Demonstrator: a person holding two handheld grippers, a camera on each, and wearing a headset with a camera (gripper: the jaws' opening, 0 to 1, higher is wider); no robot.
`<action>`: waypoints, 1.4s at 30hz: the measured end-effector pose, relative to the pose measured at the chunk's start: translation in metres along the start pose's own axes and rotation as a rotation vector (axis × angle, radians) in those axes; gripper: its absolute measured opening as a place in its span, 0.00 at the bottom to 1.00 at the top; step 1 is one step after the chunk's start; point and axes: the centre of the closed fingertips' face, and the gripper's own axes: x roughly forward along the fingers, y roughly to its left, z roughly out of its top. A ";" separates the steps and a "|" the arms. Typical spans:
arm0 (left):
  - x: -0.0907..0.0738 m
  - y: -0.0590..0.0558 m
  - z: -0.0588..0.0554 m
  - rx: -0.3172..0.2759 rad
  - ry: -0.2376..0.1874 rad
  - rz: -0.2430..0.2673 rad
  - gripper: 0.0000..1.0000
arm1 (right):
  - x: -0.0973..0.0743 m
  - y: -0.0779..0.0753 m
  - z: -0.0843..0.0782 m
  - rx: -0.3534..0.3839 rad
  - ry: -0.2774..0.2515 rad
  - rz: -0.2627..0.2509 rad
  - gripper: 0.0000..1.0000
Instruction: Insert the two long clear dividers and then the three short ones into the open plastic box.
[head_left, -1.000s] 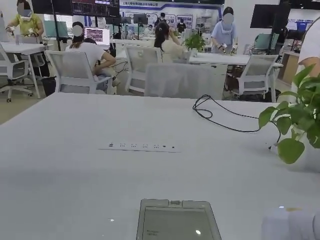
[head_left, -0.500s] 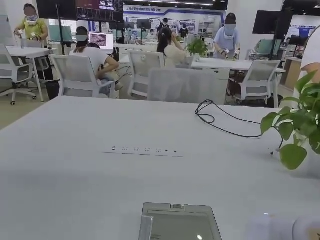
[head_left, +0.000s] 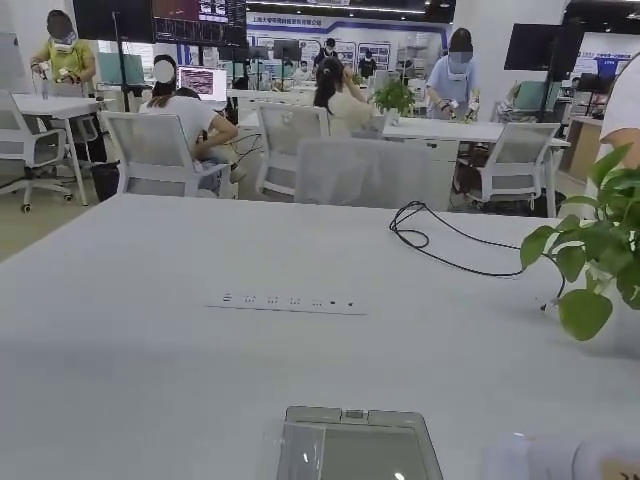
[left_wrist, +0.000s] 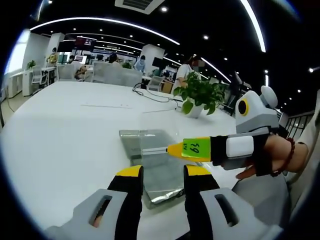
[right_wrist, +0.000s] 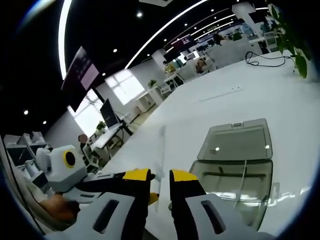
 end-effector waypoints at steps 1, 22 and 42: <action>0.000 -0.001 0.000 0.004 0.000 -0.003 0.30 | 0.000 0.000 0.000 0.005 -0.003 -0.002 0.15; 0.003 -0.012 0.001 -0.067 0.003 -0.054 0.30 | 0.001 0.000 0.002 0.057 -0.018 0.004 0.07; -0.001 -0.003 0.000 0.110 0.047 -0.031 0.50 | -0.013 -0.031 0.000 0.186 0.117 -0.166 0.06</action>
